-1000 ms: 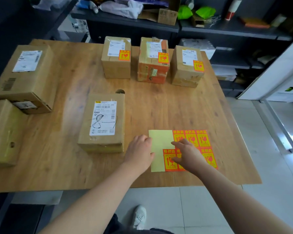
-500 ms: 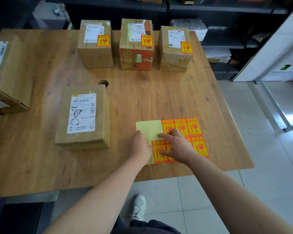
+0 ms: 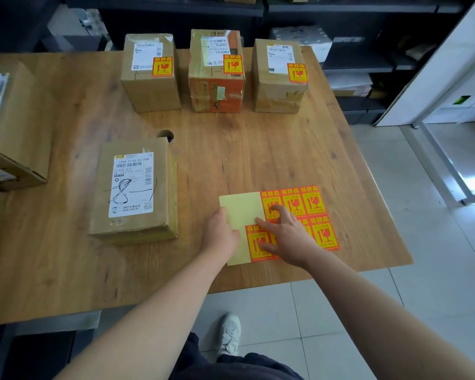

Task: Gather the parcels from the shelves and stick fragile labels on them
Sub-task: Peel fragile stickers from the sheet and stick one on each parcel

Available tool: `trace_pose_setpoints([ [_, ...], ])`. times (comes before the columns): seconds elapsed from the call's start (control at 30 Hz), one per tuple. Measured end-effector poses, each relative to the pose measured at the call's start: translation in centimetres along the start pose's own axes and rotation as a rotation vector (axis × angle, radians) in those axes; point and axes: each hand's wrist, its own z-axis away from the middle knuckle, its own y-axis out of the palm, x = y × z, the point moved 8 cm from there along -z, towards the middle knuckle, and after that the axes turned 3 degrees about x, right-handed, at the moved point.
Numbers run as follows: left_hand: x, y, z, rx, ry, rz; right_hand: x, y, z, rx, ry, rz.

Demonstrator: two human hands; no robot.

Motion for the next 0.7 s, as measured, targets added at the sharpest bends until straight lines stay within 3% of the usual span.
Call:
trace_pose_setpoints([
  [0.2,0.1,0.6,0.8,0.009,0.116,-0.127,0.2,0.8,1.0,-0.007,-0.043,0.042],
  [0.7,0.2,1.9,1.3,0.152,-0.018,0.104,0.3,1.5,4.0,-0.041,-0.036,-0.094],
])
